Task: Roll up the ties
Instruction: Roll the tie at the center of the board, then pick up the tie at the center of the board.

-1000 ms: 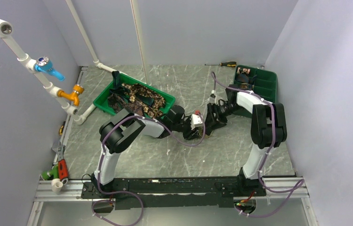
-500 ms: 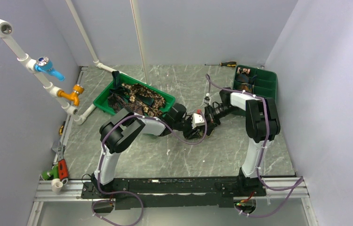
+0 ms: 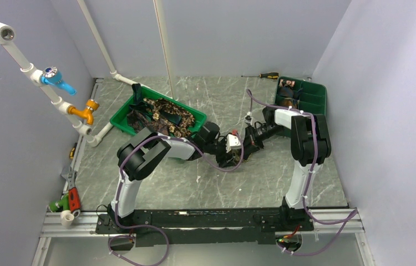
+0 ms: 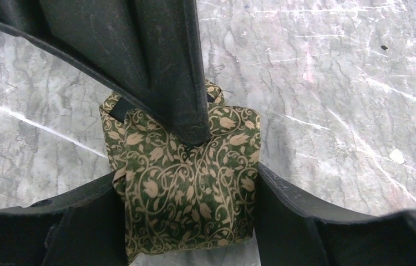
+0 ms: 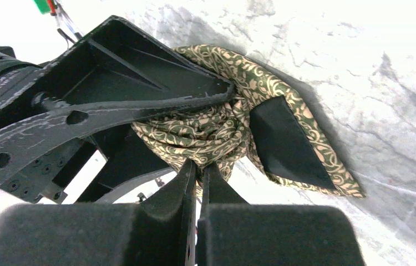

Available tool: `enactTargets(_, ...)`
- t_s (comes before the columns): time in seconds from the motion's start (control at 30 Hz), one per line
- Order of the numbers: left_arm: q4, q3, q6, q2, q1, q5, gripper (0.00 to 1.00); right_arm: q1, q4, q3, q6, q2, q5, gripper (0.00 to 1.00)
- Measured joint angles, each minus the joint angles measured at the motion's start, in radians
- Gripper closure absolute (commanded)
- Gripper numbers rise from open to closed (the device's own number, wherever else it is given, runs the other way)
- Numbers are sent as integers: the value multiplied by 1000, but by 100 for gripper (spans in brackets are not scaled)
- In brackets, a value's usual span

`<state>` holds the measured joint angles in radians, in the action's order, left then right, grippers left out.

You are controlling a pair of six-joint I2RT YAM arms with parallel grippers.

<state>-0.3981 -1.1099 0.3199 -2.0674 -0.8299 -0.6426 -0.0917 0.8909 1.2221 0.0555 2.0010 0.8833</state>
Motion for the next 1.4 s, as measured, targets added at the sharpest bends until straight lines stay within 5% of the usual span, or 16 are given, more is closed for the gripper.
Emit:
enactTargets(0.17, 28, -43, 5, -18, -5, 0, 42, 7, 8, 5, -15, 2, -34, 100)
enactTargets(0.43, 71, -84, 21, -37, -13, 4, 77, 8, 25, 15, -34, 2, -80, 100)
enactTargets(0.53, 81, -87, 31, -37, -15, 8, 84, 8, 37, 23, -24, 0, -87, 76)
enactTargets(0.67, 82, -88, 40, -37, -17, 13, 86, 31, 44, 18, 37, -19, -116, 44)
enactTargets(0.97, 75, -84, 61, -37, -20, 12, 86, 92, 14, 6, 72, -46, -187, 22)
enactTargets(1.4, 97, -97, 72, -40, -21, 11, 85, 91, -37, -35, 75, -22, 25, 18)
